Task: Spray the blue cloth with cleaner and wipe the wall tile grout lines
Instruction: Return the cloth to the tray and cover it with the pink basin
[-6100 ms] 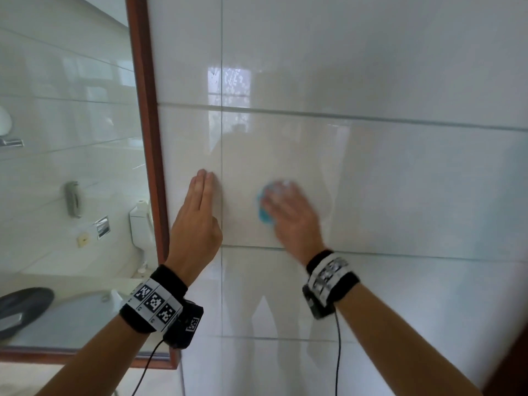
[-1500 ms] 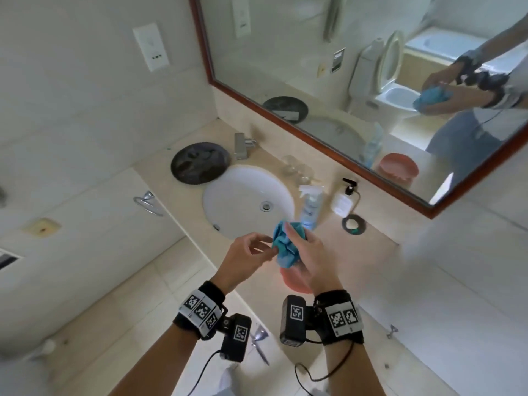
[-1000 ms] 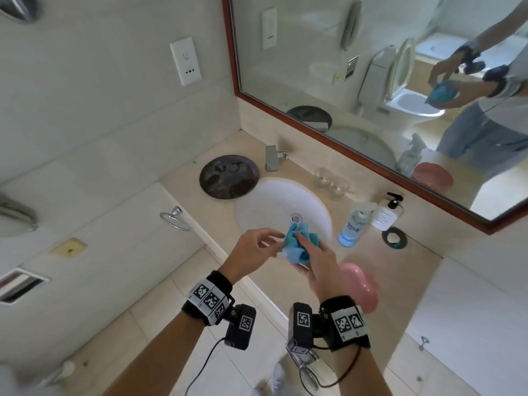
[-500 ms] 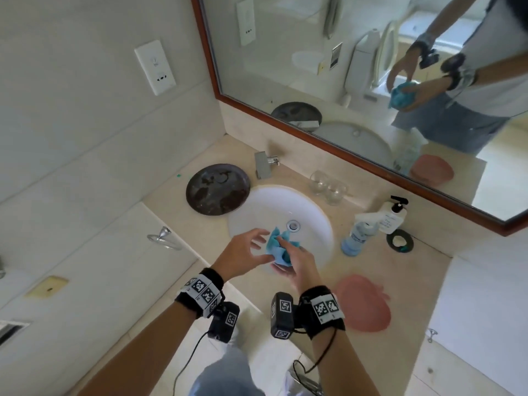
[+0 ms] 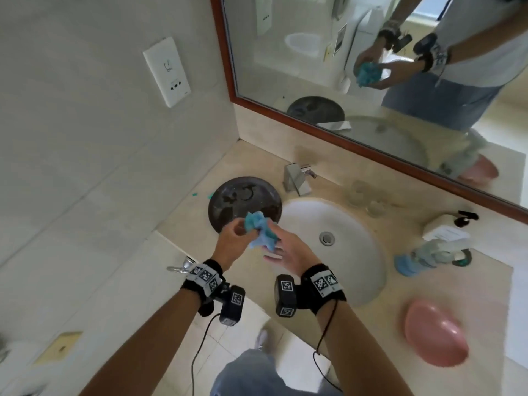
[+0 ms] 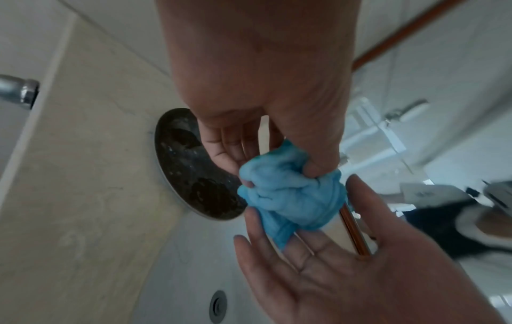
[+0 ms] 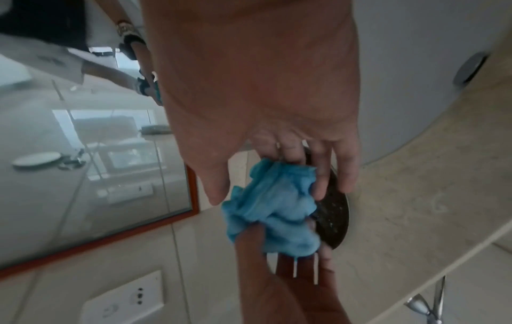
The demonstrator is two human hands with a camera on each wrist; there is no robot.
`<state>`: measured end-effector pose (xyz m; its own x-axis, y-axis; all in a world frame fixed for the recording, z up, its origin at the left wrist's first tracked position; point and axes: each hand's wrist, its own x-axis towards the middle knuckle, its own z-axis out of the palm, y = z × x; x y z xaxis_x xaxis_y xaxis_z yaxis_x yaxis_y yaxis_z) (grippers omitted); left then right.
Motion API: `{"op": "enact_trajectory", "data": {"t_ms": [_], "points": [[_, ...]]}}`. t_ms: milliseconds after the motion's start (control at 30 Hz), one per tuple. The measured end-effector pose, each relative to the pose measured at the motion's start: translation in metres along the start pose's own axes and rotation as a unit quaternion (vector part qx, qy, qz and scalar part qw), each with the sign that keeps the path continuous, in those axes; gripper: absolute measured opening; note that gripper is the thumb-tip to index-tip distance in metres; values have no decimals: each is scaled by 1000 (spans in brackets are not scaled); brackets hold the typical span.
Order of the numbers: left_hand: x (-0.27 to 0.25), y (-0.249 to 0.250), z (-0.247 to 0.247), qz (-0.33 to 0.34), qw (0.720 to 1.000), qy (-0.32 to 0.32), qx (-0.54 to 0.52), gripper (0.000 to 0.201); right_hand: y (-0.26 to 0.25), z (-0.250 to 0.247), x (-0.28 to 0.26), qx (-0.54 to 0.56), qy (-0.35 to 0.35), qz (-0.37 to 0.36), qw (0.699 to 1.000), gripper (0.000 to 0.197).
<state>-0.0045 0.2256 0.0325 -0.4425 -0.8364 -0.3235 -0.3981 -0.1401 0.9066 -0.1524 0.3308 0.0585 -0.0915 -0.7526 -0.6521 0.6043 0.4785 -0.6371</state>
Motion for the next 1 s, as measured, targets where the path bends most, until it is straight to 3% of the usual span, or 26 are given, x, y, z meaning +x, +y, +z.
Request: {"op": "enact_trajectory", "data": {"t_ms": [233,333,467,567,667,767,867,1000], "points": [[87,-15,-48,-196,972,59,-116,16,-10,38,71,-50,28,27,998,46],[118,-37,-54,-249,962,65,-92,27,-4,36,92,-62,80,41,994,52],[140,-51,-47,-268,960,60,-49,24,4,20,100,-55,146,26,987,58],[145,-49,-41,-267,962,55,-16,37,8,1,95,-29,189,4,981,53],[140,-40,-26,-230,961,117,97,65,10,-22,81,-5,234,-25,972,44],[111,-6,4,-135,970,150,132,48,5,-48,52,5,280,-54,959,31],[79,22,49,-51,987,62,136,40,11,-92,14,5,333,-90,938,21],[34,41,131,-20,987,-76,143,23,32,-175,-56,15,437,-89,895,24]]}}
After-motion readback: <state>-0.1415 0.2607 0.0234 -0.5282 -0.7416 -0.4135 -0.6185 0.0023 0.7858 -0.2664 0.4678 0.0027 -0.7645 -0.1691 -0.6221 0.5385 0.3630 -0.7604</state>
